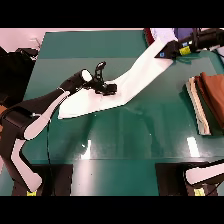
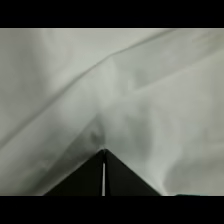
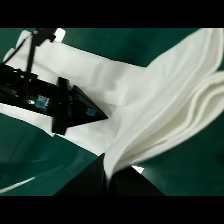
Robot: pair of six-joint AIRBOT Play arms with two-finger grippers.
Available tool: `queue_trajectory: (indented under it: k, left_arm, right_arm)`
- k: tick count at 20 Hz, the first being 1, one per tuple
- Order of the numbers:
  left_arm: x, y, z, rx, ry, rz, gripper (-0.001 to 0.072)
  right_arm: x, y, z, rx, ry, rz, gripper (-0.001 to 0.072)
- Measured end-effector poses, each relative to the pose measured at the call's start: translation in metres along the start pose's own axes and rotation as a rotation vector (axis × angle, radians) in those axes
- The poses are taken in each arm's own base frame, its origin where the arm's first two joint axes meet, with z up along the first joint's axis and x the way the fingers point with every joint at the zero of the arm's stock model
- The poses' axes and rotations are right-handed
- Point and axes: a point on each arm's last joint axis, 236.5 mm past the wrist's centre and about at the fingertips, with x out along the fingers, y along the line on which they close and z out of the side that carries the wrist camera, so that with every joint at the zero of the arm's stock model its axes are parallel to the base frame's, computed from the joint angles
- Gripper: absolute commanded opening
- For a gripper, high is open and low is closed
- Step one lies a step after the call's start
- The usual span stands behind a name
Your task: Fold the shirts.
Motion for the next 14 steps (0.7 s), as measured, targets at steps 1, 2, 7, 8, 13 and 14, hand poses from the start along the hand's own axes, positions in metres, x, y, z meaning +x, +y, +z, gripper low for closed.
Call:
queue_trajectory:
  k: [1, 2, 7, 8, 13, 14]
  left_arm:
    - [0.001, 0.000, -0.001, -0.001, 0.003, 0.000, 0.0018]
    - [0.002, 0.001, -0.002, 0.000, 0.009, 0.001, 0.0019]
    - [0.003, 0.002, -0.006, 0.003, 0.027, 0.003, 0.0018]
    - [0.000, 0.002, -0.006, 0.006, 0.034, 0.004, 0.0018]
    - [-0.069, 0.015, 0.040, 0.041, -0.071, 0.044, 0.0018]
    - [-0.097, 0.020, 0.057, 0.047, -0.124, 0.061, 0.0019]
  right_arm:
    - [0.001, 0.013, 0.003, -0.020, -0.003, 0.010, 0.0014]
    - [0.003, 0.024, 0.005, -0.029, -0.005, 0.019, 0.0015]
    - [0.021, 0.076, 0.013, -0.076, -0.022, 0.084, 0.0014]
    - [0.024, 0.087, 0.015, -0.084, -0.031, 0.107, 0.0014]
    - [0.047, 0.144, 0.022, -0.122, -0.071, 0.211, 0.0016]
    - [0.056, 0.156, 0.020, -0.131, -0.067, 0.230, 0.0016]
